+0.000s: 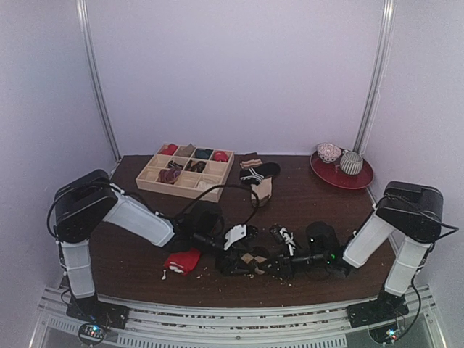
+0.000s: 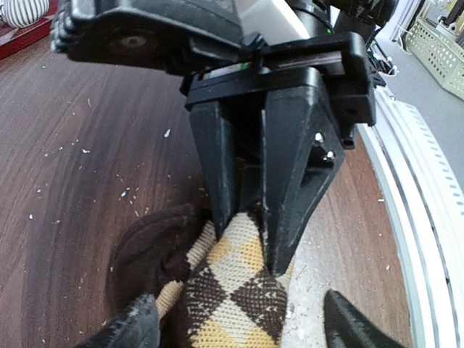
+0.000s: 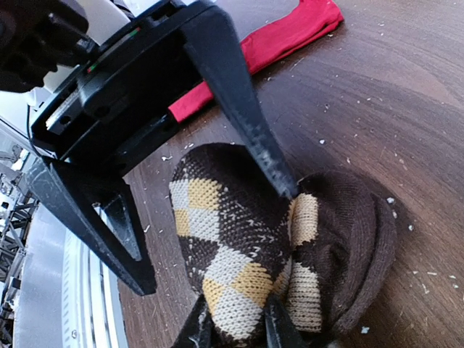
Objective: Roll the socks
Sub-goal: Roll a pair of socks at the center of the board.
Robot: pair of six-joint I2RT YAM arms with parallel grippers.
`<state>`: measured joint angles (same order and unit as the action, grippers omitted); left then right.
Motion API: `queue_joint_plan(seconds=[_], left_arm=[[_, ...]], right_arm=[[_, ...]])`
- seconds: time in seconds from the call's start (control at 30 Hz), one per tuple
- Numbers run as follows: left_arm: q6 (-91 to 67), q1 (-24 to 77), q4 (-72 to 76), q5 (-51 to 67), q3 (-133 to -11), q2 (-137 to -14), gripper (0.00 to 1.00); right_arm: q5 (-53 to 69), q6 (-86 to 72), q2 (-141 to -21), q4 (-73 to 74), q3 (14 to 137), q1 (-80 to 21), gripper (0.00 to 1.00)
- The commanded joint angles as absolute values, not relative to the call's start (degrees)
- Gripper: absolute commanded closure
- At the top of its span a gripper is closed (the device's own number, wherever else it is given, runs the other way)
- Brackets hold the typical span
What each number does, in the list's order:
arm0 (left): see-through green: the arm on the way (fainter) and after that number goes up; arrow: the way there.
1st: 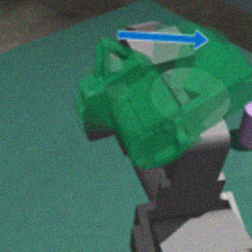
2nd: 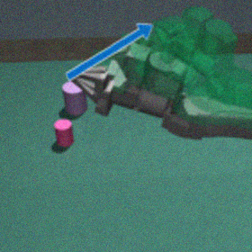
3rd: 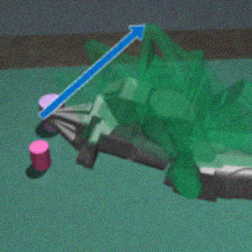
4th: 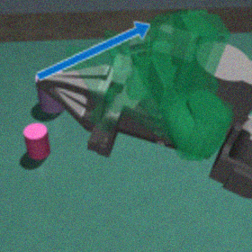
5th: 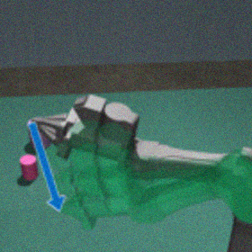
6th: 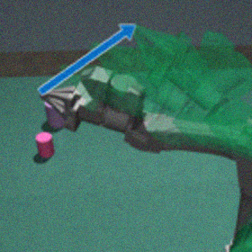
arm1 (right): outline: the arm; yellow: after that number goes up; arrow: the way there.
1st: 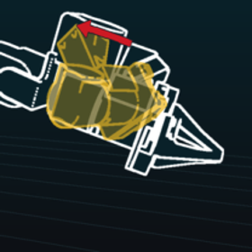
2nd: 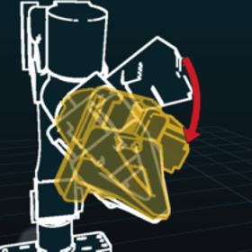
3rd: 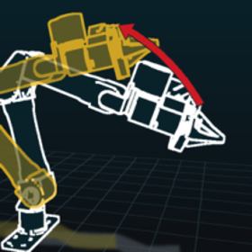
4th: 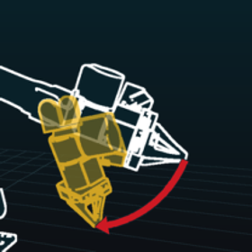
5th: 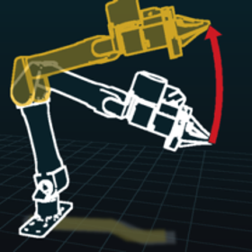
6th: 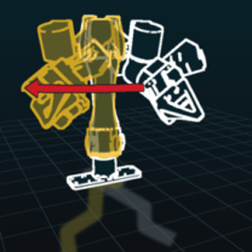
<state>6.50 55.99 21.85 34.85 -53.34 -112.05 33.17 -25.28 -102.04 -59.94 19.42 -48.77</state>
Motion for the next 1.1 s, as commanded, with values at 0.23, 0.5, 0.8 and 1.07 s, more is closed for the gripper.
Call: queue_joint_plan(seconds=[0.23,0.5,0.8,1.07], left_arm=[[4.4,56.1,24.1,36.9,-50.0,-112.0,0.46],[2.6,56.1,23.0,35.9,-51.5,-113.6,0.90],[-4.1,55.5,5.9,31.0,-57.1,-117.6,1.00],[-12.3,51.8,-5.0,37.6,-56.2,-120.2,1.00]], right_arm=[[36.9,-23.5,-108.0,-39.2,20.3,-46.6,0.88],[37.0,-23.2,-107.8,-36.6,21.5,-46.6,0.87],[33.8,-17.7,-100.9,-29.8,25.5,-46.5,0.67],[17.9,2.4,-81.8,-25.9,25.4,-49.4,0.46]])
